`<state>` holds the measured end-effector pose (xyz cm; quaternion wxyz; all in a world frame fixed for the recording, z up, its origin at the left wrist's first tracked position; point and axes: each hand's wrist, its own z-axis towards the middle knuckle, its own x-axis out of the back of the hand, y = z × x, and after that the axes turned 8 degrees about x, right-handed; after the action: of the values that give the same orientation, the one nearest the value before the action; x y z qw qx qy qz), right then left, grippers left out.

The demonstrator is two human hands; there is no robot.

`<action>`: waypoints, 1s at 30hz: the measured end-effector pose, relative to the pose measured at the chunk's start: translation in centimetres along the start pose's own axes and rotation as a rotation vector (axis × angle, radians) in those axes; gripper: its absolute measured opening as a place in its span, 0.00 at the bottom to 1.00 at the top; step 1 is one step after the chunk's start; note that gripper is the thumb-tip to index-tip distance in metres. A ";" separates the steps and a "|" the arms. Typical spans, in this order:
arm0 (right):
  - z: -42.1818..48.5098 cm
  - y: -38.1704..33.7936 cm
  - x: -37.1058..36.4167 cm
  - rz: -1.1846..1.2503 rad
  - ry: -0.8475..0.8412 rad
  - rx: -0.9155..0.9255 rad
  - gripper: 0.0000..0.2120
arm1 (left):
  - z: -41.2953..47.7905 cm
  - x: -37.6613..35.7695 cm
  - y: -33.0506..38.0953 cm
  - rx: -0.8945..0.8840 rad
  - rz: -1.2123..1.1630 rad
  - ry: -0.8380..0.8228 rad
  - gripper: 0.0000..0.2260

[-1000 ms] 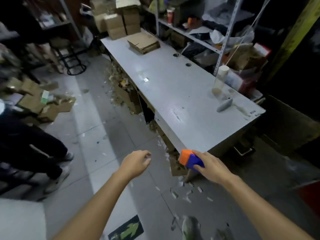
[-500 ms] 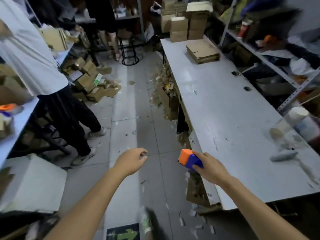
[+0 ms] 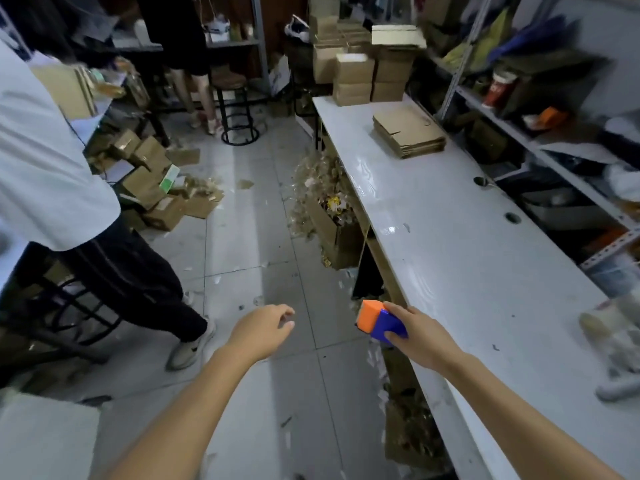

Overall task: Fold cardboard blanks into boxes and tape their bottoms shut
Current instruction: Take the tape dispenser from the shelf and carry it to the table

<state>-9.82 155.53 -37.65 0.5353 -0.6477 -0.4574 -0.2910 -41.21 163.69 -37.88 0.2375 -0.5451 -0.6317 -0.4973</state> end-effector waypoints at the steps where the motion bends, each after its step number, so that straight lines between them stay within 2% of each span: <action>1: 1.3 0.1 0.3 -0.001 -0.005 -0.001 0.31 | 1.2 0.5 -0.2 0.003 0.004 -0.009 0.16; 10: 16.3 2.7 4.1 0.015 -0.002 0.050 0.30 | 14.4 5.3 0.5 0.055 -0.011 -0.007 0.16; 22: 35.5 4.4 10.8 -0.013 -0.050 0.166 0.31 | 28.5 13.5 0.9 0.221 -0.052 0.019 0.15; 30: 48.8 2.6 14.4 -0.050 0.000 0.140 0.31 | 41.3 20.2 -2.2 0.150 -0.070 0.026 0.15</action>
<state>-7.07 206.41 -38.81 0.5718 -0.5970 -0.4929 -0.2715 -39.18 209.65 -37.84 0.2682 -0.4968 -0.6828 -0.4638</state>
